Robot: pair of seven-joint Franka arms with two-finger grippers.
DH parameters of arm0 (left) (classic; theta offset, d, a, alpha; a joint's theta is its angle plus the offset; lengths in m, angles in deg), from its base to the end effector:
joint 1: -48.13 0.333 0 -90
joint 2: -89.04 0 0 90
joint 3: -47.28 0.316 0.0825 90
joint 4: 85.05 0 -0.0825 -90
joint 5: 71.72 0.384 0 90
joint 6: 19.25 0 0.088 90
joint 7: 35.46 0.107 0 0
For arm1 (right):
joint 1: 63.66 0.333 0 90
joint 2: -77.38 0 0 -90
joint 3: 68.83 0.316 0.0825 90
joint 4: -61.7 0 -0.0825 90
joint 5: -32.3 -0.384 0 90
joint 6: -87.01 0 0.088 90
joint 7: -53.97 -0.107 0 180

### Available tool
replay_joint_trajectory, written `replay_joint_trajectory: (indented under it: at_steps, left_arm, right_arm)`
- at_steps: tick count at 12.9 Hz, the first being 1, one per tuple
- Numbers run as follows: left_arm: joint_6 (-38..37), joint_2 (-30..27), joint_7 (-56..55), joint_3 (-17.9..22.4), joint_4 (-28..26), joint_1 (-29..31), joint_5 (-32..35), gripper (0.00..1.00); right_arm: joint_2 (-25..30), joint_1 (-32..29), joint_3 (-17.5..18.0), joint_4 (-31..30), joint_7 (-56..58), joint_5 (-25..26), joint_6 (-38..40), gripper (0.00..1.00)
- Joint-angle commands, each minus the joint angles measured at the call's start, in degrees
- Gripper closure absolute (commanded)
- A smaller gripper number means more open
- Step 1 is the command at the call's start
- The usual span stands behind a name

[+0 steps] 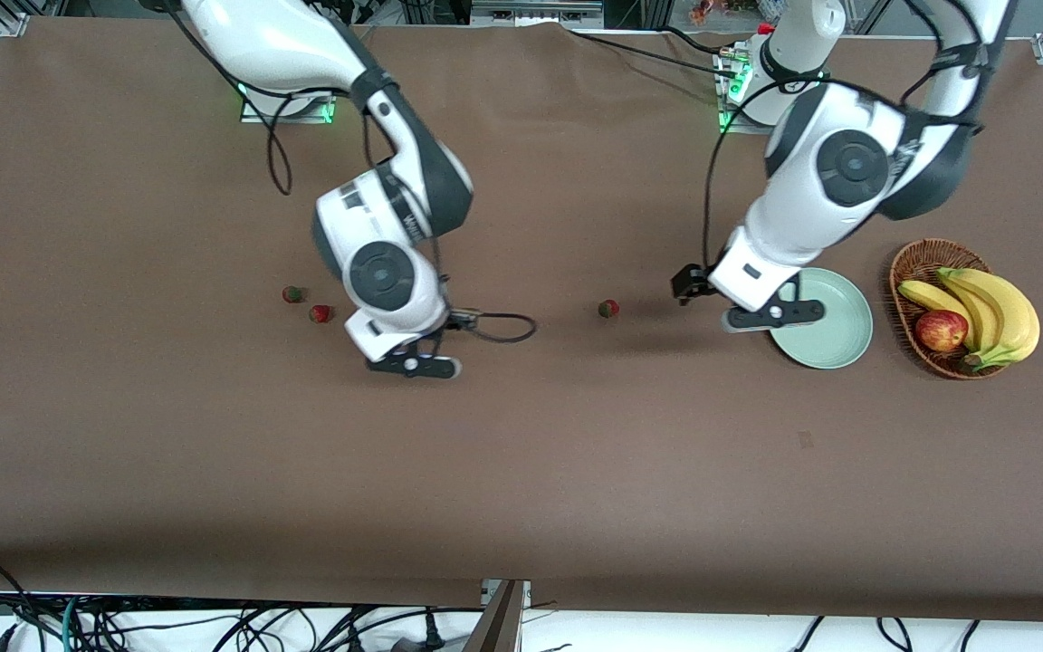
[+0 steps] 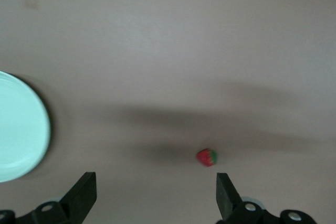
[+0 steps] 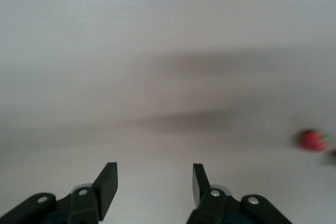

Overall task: Collect all strawberries into plate
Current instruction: 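Grasp the mid-table strawberry with the left gripper while the right grasps another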

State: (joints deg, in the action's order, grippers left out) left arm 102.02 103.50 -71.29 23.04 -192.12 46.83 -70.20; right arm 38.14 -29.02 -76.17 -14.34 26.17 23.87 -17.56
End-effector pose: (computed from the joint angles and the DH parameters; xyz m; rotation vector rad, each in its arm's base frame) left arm 0.5617 -0.2520 0.3933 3.0513 0.2735 -0.0386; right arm 0.6190 0.3546 0.3174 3.0930 -0.0579 -0.2888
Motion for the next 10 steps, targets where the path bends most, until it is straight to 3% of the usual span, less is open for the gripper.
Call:
replay_joint_trajectory:
  at_steps: [1, 3, 5, 7, 10]
  left_arm:
    - [4.1, 4.9, -13.7, -4.9, 0.5, 0.2, 8.2, 0.0]
    - [6.2, 9.6, -23.0, -6.2, 0.7, -0.1, 16.7, 0.0]
    - [9.2, 13.5, -28.6, -6.3, 0.6, -1.9, 18.7, 0.0]
    - [10.5, 16.1, -29.6, -6.4, 0.5, -2.5, 20.5, 0.0]
    - [12.5, 20.4, -35.7, -6.4, 0.5, -4.0, 27.0, 0.0]
  right_arm:
    - [5.5, 0.4, -4.9, -10.3, 11.1, 0.1, -0.7, 0.34]
    - [7.8, 0.4, -7.9, -16.9, 15.5, 0.1, -3.6, 0.34]
    - [11.3, 0.4, -10.3, -25.7, 21.4, 0.0, -10.0, 0.34]
    - [13.5, 0.3, -11.4, -34.5, 24.9, -0.1, -19.2, 0.34]
    - [14.1, -0.1, -11.4, -40.8, 25.2, -2.3, -26.1, 0.34]
